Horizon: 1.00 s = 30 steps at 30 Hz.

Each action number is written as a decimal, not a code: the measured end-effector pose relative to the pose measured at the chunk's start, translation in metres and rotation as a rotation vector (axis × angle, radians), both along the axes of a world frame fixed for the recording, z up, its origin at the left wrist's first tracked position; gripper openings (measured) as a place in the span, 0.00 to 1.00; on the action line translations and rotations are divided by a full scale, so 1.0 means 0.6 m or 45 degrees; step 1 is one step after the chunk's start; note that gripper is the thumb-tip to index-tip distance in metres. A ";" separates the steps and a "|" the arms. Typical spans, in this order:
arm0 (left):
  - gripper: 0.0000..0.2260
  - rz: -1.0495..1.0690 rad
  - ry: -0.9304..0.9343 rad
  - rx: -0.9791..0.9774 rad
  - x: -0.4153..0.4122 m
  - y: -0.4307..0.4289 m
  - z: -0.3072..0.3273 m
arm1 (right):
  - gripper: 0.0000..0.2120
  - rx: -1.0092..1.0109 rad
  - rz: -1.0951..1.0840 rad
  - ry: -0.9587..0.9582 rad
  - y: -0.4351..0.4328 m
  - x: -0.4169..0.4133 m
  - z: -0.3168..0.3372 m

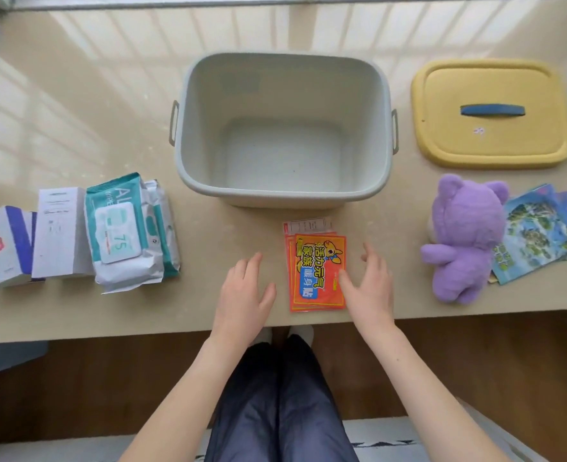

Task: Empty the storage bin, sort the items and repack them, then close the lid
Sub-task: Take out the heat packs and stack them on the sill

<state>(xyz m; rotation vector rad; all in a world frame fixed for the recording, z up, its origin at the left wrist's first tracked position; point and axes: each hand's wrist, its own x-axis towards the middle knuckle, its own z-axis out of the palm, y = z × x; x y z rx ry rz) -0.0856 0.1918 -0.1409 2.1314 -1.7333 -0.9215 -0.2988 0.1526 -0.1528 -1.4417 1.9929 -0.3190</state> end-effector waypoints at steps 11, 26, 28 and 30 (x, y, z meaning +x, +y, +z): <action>0.20 0.254 0.428 0.103 -0.072 -0.036 -0.086 | 0.22 -0.026 -0.042 0.001 0.010 0.041 -0.071; 0.32 -0.463 -0.004 -0.136 -0.041 -0.148 -0.105 | 0.27 -0.054 -0.110 0.107 0.008 0.060 -0.087; 0.33 -0.516 -0.071 -0.147 -0.041 -0.154 -0.113 | 0.27 -0.062 -0.131 0.077 0.011 0.056 -0.089; 0.32 -0.510 -0.103 -0.173 -0.039 -0.151 -0.114 | 0.28 -0.072 -0.148 0.100 0.023 0.053 -0.084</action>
